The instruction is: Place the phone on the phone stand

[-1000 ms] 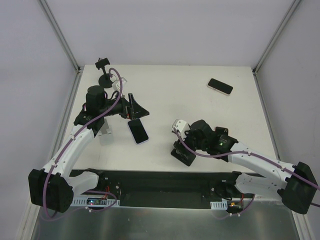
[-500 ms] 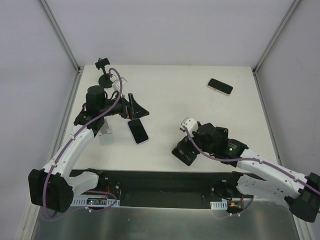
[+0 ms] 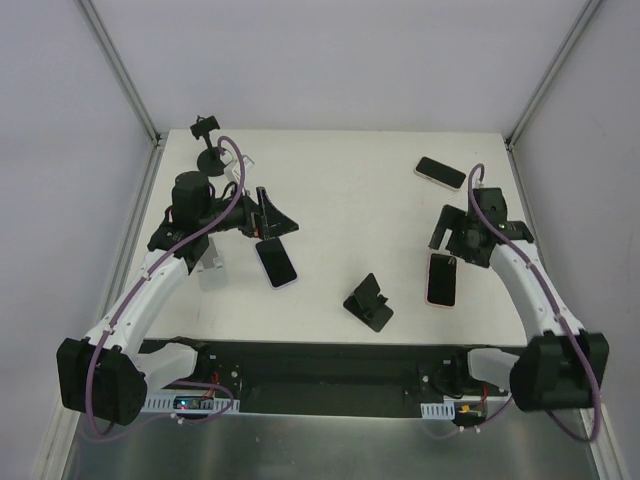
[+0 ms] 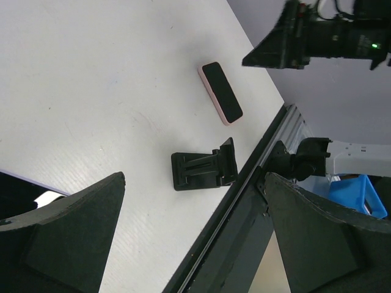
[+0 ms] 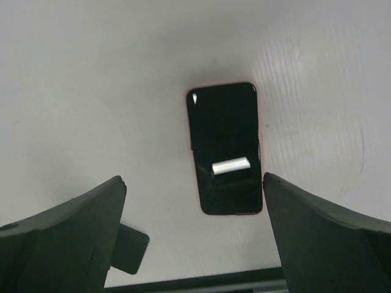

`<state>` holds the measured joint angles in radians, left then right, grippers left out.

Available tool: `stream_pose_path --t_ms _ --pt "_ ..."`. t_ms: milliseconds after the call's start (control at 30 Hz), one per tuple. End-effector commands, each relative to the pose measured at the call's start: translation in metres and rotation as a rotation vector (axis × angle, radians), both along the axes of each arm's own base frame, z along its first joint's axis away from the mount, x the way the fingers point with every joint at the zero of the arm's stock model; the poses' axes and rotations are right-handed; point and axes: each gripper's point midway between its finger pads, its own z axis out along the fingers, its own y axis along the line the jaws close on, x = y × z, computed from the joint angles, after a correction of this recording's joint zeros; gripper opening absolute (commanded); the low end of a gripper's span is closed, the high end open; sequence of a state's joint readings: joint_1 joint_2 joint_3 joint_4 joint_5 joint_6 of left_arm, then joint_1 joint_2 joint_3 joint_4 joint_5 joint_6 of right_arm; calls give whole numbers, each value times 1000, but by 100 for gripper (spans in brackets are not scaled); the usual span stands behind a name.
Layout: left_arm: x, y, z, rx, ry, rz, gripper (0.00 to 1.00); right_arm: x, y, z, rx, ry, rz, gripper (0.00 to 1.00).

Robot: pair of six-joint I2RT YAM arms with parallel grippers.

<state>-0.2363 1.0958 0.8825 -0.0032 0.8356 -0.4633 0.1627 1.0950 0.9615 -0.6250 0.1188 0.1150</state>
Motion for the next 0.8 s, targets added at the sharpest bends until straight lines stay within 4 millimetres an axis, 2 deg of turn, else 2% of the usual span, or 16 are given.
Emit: stream_pose_path --t_ms 0,33,167,333,400,633,700,767 --pt "-2 -1 10 -9 -66 -19 95 -34 6 -58 142 342 22 96" --pt "-2 -1 10 -10 -68 -19 96 -34 4 -71 124 397 33 96" --pt "-3 -2 10 -9 -66 -20 95 -31 -12 -97 20 471 42 96" --pt "-3 -2 10 -11 -64 -26 95 -30 -13 -123 2 561 100 96" --pt "-3 -2 10 -11 -61 -26 95 -29 -23 -128 -54 570 89 96" --pt "-2 -3 8 -12 -53 -26 96 -16 -23 -142 -60 601 90 96" --pt "-2 -2 8 -10 -55 -26 96 -15 -27 -143 -92 609 84 100" --pt "-2 -2 8 -11 -54 -24 96 -17 -25 -145 -104 616 89 88"
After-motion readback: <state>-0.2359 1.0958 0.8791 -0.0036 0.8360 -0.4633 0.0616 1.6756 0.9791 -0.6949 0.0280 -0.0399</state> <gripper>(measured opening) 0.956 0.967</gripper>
